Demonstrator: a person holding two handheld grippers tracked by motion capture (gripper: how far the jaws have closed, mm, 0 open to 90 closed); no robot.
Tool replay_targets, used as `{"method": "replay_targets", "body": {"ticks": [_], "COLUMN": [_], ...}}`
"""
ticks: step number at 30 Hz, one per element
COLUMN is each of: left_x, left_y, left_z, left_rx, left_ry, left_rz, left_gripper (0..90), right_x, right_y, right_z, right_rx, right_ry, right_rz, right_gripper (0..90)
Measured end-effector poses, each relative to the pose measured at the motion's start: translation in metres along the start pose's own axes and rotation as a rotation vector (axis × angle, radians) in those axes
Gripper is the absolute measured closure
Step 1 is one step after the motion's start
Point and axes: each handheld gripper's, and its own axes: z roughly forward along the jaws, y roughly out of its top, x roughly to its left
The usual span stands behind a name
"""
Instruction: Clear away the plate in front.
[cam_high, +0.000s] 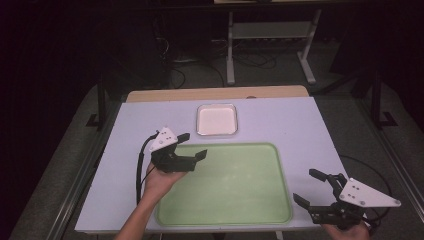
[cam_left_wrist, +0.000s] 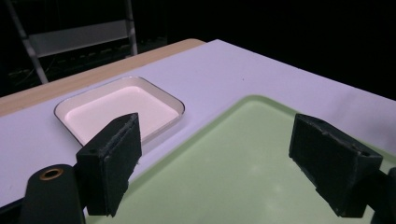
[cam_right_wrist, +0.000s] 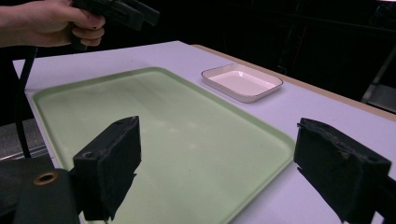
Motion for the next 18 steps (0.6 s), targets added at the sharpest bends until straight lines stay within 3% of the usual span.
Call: {"method": "replay_targets", "body": {"ticks": [7,18], "left_x": [0.006,0.021], "left_y": [0.011,0.036], "left_z": [0.013,0.035], "left_rx": [0.009,0.027], "left_ry": [-0.013,0.0], "left_rz": [-0.006,0.028], "left_gripper": [15.5,14.9], "right_x": [-0.001,-0.001], "right_y": [0.0,0.001], "right_z": [-0.001,-0.001], "right_rx": [-0.005,-0.005], "right_ry": [-0.003,-0.009], "right_rz": [0.002,-0.004], "right_gripper": [13.9,13.9]}}
